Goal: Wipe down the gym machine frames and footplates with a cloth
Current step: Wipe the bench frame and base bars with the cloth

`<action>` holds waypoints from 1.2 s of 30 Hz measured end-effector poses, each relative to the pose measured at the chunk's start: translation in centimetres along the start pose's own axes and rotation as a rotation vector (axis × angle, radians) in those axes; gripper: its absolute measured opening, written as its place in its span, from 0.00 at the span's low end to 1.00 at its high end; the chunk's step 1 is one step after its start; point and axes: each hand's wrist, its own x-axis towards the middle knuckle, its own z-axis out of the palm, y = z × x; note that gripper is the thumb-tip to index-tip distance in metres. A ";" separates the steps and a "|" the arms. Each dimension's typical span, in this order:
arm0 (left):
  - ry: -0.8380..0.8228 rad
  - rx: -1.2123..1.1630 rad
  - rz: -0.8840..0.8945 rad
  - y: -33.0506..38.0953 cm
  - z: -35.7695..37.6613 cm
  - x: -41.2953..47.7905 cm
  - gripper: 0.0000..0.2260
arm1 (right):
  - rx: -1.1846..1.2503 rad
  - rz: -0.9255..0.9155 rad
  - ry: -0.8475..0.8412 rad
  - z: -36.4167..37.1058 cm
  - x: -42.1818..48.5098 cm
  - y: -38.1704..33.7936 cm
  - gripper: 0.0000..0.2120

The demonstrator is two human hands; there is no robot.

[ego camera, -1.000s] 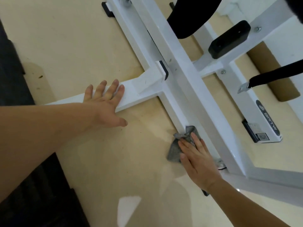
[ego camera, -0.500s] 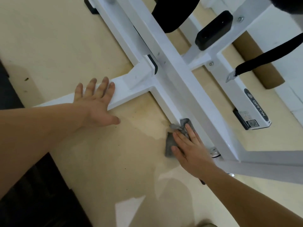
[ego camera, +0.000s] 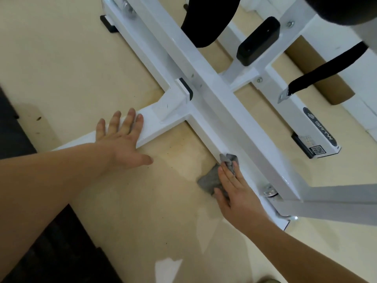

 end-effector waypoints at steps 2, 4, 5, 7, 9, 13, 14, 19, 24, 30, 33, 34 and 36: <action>-0.069 -0.030 0.021 0.1 -0.9 -0.2 0.56 | 0.065 -0.031 -0.003 -1.5 1.3 -3.1 0.30; -0.115 -0.084 0.029 -0.2 -2.2 -0.5 0.53 | 0.133 -0.066 0.001 -3.2 2.6 -6.7 0.29; -0.127 -0.114 0.031 -0.4 -3.1 -0.7 0.50 | 0.167 -0.085 0.006 -4.2 3.4 -8.5 0.29; -0.150 -0.148 0.030 -1.0 -5.1 -2.0 0.41 | 0.241 -0.128 0.000 -6.0 4.9 -11.9 0.29; -0.159 -0.108 0.008 -2.0 -6.6 -4.2 0.33 | 0.326 -0.174 -0.044 -7.5 6.2 -15.1 0.29; 0.001 0.010 -0.007 -4.8 -8.4 -8.9 0.25 | 0.319 -0.275 -0.095 -8.9 9.3 -19.8 0.29; 0.059 0.046 -0.007 -5.5 -8.9 -9.8 0.23 | 0.298 -0.297 -0.100 -8.7 10.2 -20.5 0.29; 0.077 0.155 -0.112 -9.1 -9.2 -12.4 0.30 | 0.226 -0.284 -0.208 -6.3 14.4 -21.1 0.29; 0.207 0.179 -0.093 -10.6 -7.0 -13.8 0.33 | -0.060 -0.265 -0.296 -2.6 19.0 -19.4 0.31; 0.349 0.155 -0.144 -10.2 -6.0 -13.5 0.31 | -0.227 -0.308 -0.053 2.1 18.4 -20.3 0.37; 0.383 0.142 -0.161 -10.2 -6.1 -13.3 0.30 | -0.185 -0.466 -0.070 3.0 18.5 -21.7 0.37; 0.391 0.132 -0.154 -10.3 -6.1 -13.3 0.29 | -0.203 -0.580 -0.099 3.3 18.4 -22.0 0.37; 0.400 0.116 -0.146 -10.5 -6.2 -13.3 0.28 | -0.232 -0.832 -0.149 3.4 18.6 -22.0 0.36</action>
